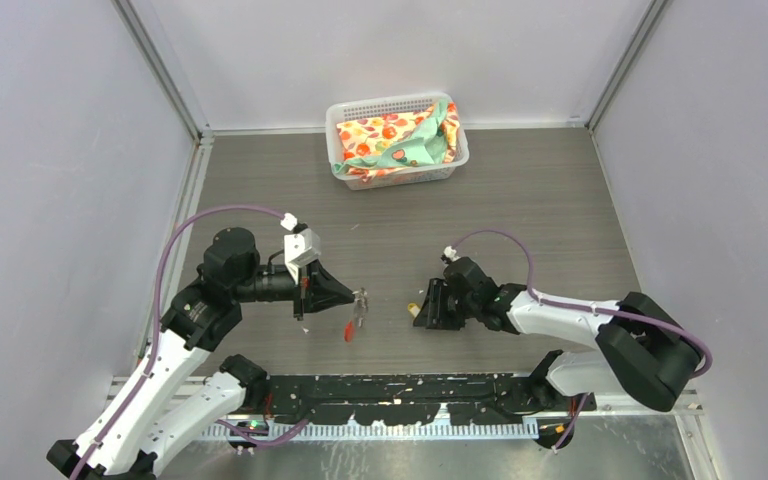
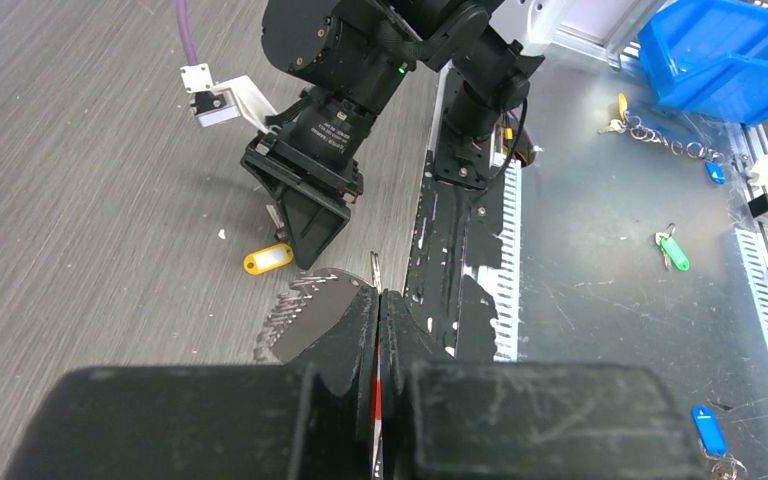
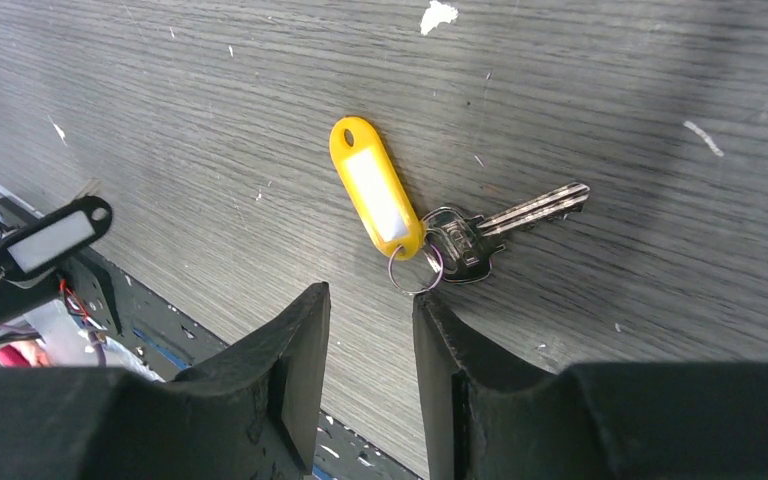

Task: Put the keys on the keyring

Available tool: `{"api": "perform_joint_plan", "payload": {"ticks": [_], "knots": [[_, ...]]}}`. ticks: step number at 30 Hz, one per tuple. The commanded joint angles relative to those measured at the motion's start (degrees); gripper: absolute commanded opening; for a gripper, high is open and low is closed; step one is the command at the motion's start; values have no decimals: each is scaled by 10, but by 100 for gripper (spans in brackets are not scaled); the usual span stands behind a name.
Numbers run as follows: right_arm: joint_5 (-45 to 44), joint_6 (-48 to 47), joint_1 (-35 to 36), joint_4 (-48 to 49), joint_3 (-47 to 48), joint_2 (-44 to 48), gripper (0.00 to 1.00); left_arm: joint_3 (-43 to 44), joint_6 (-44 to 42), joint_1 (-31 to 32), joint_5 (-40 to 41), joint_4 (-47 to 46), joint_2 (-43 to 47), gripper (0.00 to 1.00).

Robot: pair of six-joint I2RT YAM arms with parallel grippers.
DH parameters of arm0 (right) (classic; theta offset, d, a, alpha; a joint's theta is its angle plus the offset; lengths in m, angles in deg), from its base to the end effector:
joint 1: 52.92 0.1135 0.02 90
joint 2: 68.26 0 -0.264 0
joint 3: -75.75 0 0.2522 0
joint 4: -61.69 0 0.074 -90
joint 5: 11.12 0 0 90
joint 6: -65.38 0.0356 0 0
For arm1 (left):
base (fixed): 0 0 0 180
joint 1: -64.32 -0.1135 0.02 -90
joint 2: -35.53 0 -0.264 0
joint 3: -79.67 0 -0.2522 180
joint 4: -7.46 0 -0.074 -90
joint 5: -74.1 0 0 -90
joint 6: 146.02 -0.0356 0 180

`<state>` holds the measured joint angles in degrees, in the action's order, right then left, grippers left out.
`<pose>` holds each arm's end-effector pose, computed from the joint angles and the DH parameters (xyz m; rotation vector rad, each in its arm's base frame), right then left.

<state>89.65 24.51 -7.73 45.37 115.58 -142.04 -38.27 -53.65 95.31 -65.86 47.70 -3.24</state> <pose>0.1539 0.1644 0.1423 0.0009 2.6689 0.8776 0.1047 -0.0947 0.3503 1.0620 1.6139 -1.2033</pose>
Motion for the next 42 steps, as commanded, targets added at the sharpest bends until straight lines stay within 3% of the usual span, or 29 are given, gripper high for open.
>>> {"api": "perform_joint_plan", "payload": {"ticks": [1,12,30,36,42], "knots": [[-19,16,2,8,10,-10,42,21,-6,-3,0,-18,4,0],[-139,20,2,-42,20,25,32,19,-8,-3,1,-18,8,0],[-152,17,3,-29,51,-20,32,21,-22,-3,-1,-4,16,0],[-145,-15,3,-17,78,-48,18,20,-22,-3,0,-7,16,0],[-150,-41,3,-34,97,-52,9,23,-21,-3,0,-6,15,0]]}}
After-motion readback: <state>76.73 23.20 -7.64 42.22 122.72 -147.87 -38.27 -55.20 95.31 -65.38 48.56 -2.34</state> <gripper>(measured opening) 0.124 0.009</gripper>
